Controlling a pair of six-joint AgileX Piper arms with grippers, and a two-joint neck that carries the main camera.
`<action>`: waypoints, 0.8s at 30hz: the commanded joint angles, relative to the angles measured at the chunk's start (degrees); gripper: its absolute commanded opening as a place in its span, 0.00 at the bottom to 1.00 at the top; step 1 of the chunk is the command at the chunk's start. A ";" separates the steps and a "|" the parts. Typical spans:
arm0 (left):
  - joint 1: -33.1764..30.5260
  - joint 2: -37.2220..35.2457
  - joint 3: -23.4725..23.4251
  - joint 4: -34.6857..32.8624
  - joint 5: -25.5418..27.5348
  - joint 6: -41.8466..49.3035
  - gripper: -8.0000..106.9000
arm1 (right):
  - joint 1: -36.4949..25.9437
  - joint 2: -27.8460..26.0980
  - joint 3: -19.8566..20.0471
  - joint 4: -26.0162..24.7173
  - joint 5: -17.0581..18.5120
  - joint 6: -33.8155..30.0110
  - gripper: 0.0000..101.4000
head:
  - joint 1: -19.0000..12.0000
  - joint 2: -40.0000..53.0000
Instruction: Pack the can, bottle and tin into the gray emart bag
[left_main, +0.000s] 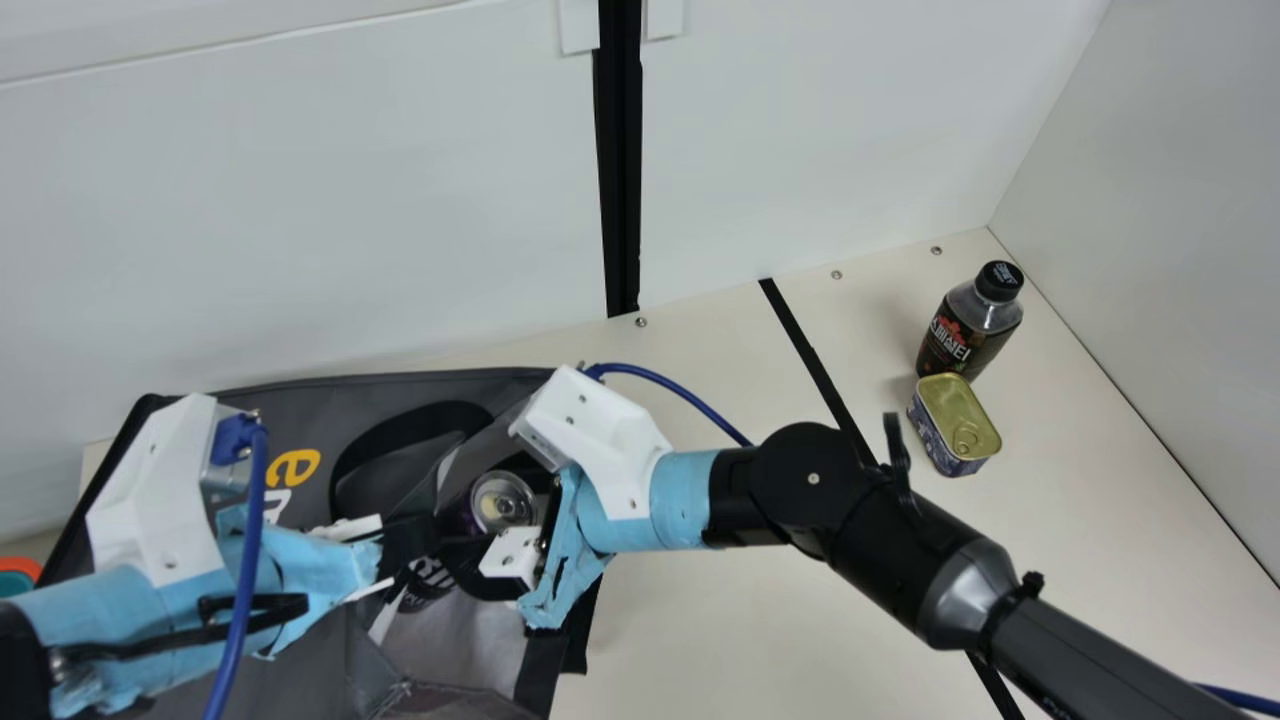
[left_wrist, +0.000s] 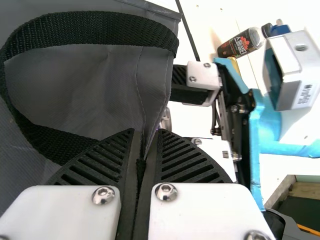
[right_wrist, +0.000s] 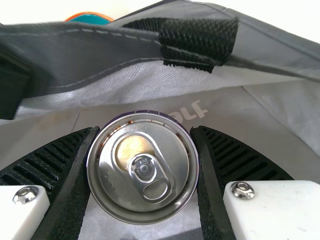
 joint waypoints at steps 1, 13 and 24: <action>0.00 0.00 0.00 0.00 0.00 0.00 0.16 | 0.23 0.45 -0.05 0.29 -0.16 -0.43 0.00 | -1.30 -0.05; 0.00 0.00 0.00 0.00 0.00 0.00 0.16 | 1.21 3.31 -1.14 1.29 -0.89 -1.91 0.10 | -1.30 -0.05; 0.00 0.00 0.00 0.00 0.00 0.00 0.16 | 1.38 4.19 -2.15 0.48 -0.85 -1.26 0.46 | -1.30 -0.05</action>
